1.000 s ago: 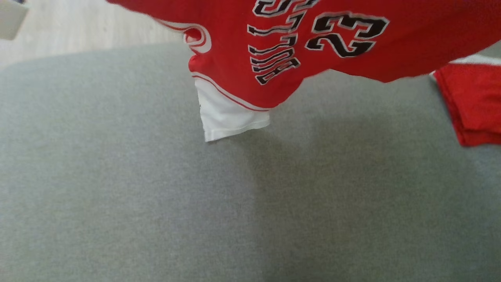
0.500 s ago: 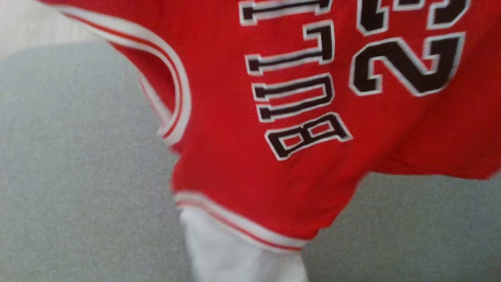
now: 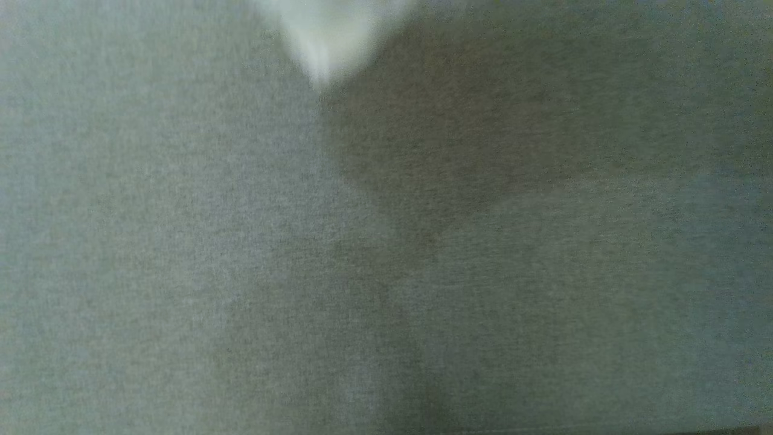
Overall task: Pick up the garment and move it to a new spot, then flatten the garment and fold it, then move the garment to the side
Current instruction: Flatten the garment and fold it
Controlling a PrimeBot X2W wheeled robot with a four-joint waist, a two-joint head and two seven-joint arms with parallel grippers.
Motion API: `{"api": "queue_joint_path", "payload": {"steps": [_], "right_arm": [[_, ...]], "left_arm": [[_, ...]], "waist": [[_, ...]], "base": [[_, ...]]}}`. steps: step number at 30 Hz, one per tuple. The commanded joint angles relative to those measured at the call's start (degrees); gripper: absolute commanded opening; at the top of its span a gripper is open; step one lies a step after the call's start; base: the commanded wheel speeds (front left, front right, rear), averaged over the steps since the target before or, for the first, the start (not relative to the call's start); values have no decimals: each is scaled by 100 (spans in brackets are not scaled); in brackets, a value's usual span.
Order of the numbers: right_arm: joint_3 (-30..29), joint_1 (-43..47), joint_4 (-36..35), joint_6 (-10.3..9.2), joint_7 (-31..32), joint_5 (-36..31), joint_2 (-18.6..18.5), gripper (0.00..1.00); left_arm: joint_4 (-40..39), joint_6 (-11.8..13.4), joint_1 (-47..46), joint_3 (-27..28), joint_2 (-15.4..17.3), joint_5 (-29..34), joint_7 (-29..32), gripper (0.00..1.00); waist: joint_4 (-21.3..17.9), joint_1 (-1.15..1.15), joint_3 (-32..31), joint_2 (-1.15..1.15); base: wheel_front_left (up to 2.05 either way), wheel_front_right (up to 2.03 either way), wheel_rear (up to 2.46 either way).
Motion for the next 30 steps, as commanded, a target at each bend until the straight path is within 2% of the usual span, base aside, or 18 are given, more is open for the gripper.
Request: {"api": "queue_joint_path", "payload": {"steps": [1, 3, 6, 10, 13, 17, 18, 24, 27, 30], "right_arm": [[-92, -212, 17, 37, -90, -127, 9, 0], [-89, -391, 190, 37, -145, -248, 70, 0], [46, -364, 345, 37, -168, -257, 95, 0], [101, 53, 338, 37, -172, -120, 19, 0], [141, 601, 301, 37, -173, 36, -31, 0], [175, 1580, 102, 37, -173, 387, -106, 0], [158, 2169, -133, 37, -173, 599, -194, 0], [-150, 3974, -1005, 37, -174, 926, -496, 0], [-461, 4843, -1324, 37, -174, 891, -542, 0], [-735, 5642, -1588, 37, -174, 797, -576, 0]], "left_arm": [[-22, 115, -446, 373, 140, 112, -26, 0], [-180, 119, -503, 512, 75, 214, -36, 0], [-500, -41, -223, 649, 95, 276, -39, 0], [-1065, -105, 637, 808, 247, 321, -40, 0], [-1641, -33, 1501, 893, 485, 364, -40, 0], [-2663, 395, 3048, 1009, 1005, 400, -41, 0], [-3216, 696, 3944, 1100, 1226, 263, -41, 0], [-4505, 1538, 6488, 1091, 1754, 150, -41, 0], [-4754, 1715, 7413, 1013, 1754, 96, -41, 0], [-4829, 1783, 8115, 990, 1667, 68, -41, 0]], "waist": [[134, -3, 373, 0], [174, -3, 456, 0], [246, -3, 557, 0], [334, -3, 648, 0], [355, -3, 646, 0], [325, -3, 496, 0], [313, -3, 376, 0], [263, -3, 48, 0], [234, -3, -109, 0], [204, -3, -236, 0]], "base": [[0, 0, 0], [0, 0, 0], [0, 0, 0], [0, 0, 0], [0, 0, 0], [0, 0, 0], [0, 0, 0], [0, 0, 0], [0, 0, 0], [0, 0, 0]]}}
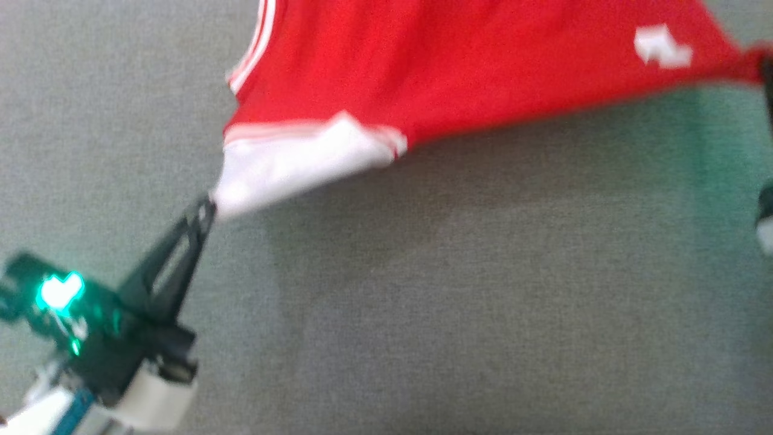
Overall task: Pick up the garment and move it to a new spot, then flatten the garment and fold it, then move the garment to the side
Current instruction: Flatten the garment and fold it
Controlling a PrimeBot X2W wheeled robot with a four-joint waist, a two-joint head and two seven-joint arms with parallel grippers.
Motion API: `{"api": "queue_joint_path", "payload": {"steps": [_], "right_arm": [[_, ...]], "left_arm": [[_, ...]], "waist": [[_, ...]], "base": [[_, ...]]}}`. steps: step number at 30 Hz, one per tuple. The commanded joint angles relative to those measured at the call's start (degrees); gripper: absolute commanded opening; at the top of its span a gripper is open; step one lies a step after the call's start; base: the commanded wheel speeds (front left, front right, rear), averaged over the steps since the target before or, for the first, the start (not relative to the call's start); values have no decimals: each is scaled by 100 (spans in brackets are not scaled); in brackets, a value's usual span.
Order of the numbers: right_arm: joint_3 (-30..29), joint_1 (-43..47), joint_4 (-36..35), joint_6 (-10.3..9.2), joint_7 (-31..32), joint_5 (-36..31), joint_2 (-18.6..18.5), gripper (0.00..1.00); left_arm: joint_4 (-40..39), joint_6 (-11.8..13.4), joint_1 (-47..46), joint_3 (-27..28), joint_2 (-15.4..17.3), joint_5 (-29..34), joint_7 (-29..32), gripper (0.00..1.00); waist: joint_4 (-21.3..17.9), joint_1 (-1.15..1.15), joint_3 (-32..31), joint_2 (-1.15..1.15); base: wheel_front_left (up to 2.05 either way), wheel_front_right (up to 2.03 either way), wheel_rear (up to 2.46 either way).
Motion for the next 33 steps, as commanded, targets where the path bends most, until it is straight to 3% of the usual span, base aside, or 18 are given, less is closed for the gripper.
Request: {"api": "queue_joint_path", "payload": {"steps": [1, 8, 12, 19, 25, 31, 33], "right_arm": [[-62, 196, -155, 37, -31, -29, -252, 0], [-534, 1608, -721, 37, -31, 16, -221, 0], [-687, 1788, -827, 37, -31, 60, -86, 0], [-470, 1174, -579, 37, 81, 160, 59, 0], [-92, 405, -154, 37, 157, 167, 130, 0], [205, -324, 201, 37, 101, 170, 197, 0], [293, -576, 300, 37, 73, 151, 205, 0]], "left_arm": [[-144, 53, -80, 299, 234, -29, -6, 0], [-126, -203, 776, 431, 89, -114, -6, 0], [93, -536, 652, 674, -75, -140, -6, 0], [885, -1402, -499, 1072, -543, 253, -6, 0], [1516, -1929, -1613, 1285, -750, 730, -6, 0], [2091, -2246, -2465, 1403, -854, 1088, -6, 0], [2234, -2236, -2689, 1471, -884, 1196, -6, 0]], "waist": [[-25, 2, -69, 0], [-34, 2, -163, 0], [-30, 2, -94, 0], [-39, 2, 167, 0], [-126, 2, 349, 0], [-214, 2, 515, 0], [-238, 2, 580, 0]], "base": [[0, 0, 0], [0, 0, 0], [0, 0, 0], [0, 0, 0], [0, 0, 0], [0, 0, 0], [0, 0, 0]]}}
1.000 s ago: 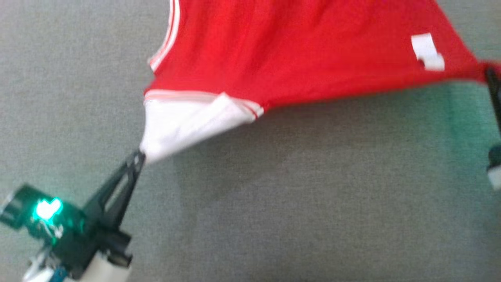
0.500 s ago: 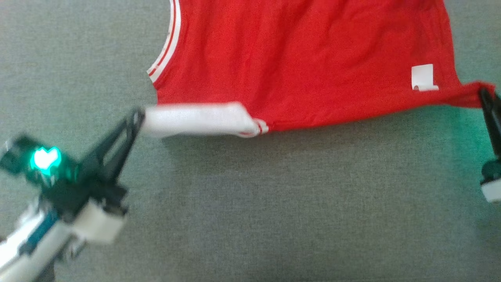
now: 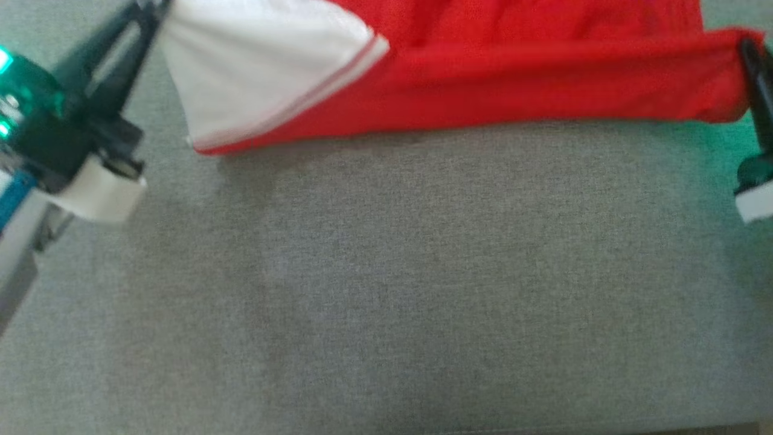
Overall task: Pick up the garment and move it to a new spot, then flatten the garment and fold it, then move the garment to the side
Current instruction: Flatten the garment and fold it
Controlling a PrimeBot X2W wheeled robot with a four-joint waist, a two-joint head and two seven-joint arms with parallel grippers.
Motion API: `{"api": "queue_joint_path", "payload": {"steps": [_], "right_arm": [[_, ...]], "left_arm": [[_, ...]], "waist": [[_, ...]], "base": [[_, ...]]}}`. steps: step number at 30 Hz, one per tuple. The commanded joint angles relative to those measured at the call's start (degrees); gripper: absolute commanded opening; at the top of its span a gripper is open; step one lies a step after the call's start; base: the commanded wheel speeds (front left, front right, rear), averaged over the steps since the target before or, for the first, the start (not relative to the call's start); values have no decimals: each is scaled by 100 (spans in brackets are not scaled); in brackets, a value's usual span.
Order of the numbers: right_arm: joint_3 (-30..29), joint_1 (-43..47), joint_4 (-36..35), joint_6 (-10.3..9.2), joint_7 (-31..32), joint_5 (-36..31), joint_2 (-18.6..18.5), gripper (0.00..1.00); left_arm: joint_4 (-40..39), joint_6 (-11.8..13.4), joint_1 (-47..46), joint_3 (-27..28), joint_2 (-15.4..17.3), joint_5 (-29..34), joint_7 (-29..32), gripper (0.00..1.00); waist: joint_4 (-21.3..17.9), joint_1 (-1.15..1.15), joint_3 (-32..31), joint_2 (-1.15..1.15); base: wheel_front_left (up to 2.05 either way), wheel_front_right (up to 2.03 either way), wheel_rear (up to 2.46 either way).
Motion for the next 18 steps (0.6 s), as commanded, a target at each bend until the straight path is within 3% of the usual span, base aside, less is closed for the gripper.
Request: {"api": "queue_joint_path", "payload": {"steps": [1, 8, 9, 10, 11, 12, 13, 18], "right_arm": [[99, -140, -21, 37, -86, 15, -143, 0], [567, -868, 411, 37, -133, 37, -133, 0], [643, -952, 482, 37, -139, 40, -118, 15], [715, -1024, 554, 37, -144, 50, -95, 36], [734, -1098, 641, 37, -152, 52, -57, 100], [734, -1098, 641, 37, -152, 52, -57, 100], [736, -1162, 704, 37, -160, 54, -1, 100], [659, -1270, 652, 37, -177, -29, 249, 100]], "left_arm": [[-11, 24, -326, 395, 213, 71, -6, 0], [473, -173, -774, 348, -54, 261, -6, 0], [535, -198, -811, 361, -137, 230, -6, 0], [576, -179, -853, 403, -216, 215, -6, 8], [616, -159, -882, 436, -279, 224, -6, 44], [616, -159, -882, 436, -279, 224, -6, 44], [656, -142, -889, 465, -345, 222, -6, 100], [681, 140, -563, 704, -617, 126, -6, 100]], "waist": [[-33, -1, 81, 0], [-27, -1, 259, 0], [-21, -1, 275, 0], [-15, -1, 293, 0], [-11, -1, 304, 0], [-11, -1, 304, 0], [-6, -1, 309, 0], [-29, -1, 258, 0]], "base": [[0, 0, 0], [0, 0, 0], [0, 0, 0], [0, 0, 0], [0, 0, 0], [0, 0, 0], [0, 0, 0], [0, 0, 0]]}}
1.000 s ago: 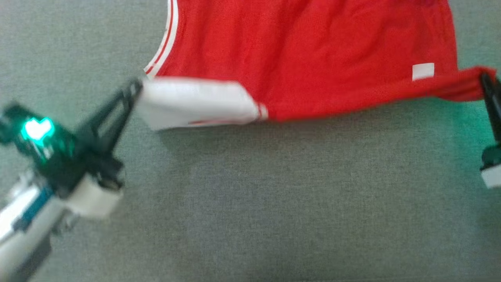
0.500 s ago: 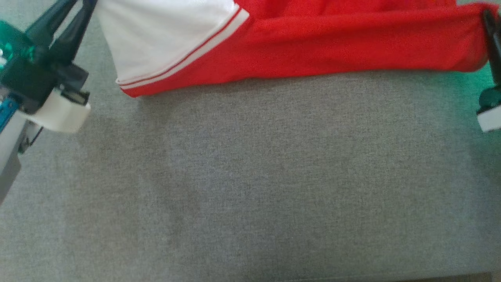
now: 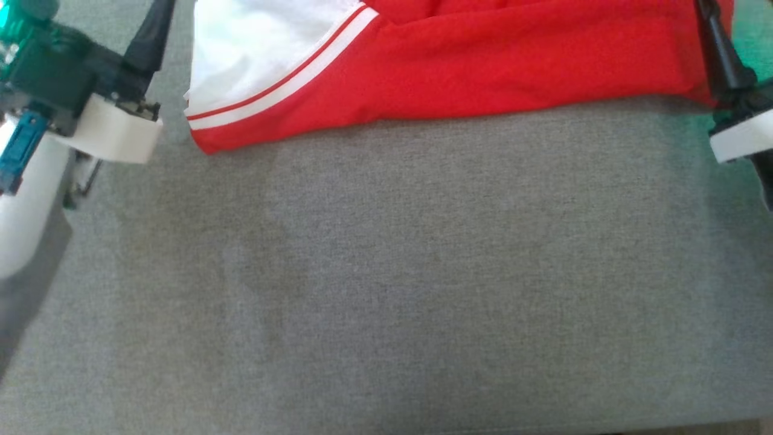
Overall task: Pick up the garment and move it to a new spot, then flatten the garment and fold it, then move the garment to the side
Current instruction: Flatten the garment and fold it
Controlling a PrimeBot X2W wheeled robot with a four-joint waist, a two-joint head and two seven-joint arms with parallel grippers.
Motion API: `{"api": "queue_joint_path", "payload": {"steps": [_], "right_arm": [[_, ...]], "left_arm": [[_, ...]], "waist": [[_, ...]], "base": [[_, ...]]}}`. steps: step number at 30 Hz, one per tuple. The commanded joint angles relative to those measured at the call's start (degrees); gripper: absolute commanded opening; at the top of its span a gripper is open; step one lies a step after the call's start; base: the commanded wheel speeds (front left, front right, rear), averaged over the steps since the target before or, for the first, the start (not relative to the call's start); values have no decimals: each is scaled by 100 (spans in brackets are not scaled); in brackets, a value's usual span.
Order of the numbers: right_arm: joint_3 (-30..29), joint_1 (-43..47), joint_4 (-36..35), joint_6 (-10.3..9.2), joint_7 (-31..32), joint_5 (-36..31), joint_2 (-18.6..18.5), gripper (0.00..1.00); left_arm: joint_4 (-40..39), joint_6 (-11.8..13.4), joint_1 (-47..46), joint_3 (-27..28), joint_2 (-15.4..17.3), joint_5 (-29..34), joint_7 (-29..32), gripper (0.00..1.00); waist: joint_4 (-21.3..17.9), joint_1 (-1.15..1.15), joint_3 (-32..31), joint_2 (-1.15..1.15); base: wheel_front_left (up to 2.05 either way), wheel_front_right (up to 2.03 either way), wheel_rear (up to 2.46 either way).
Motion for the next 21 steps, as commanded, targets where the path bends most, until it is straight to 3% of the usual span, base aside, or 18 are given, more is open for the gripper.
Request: {"api": "queue_joint_path", "payload": {"steps": [1, 5, 10, 21], "right_arm": [[-94, 122, -184, 37, -56, -50, -71, 100], [-458, 424, -448, 37, -57, -191, 197, 100], [-790, 859, -621, 37, -58, -281, 424, 100], [-1027, 1145, -669, 37, -58, -399, 604, 100]], "left_arm": [[-142, 113, 134, 338, 166, -101, -6, 100], [-404, 491, 1001, 677, -206, -534, -6, 100], [-567, 714, 1976, 877, -645, -807, -6, 100], [430, 523, 2608, 901, -1229, -1359, -3, 100]], "waist": [[-19, -1, -39, 0], [-63, -1, -150, 0], [-69, -1, -286, 0], [-115, -1, -396, 0]], "base": [[0, 0, 0], [0, 0, 0], [0, 0, 0], [0, 0, 0]]}}
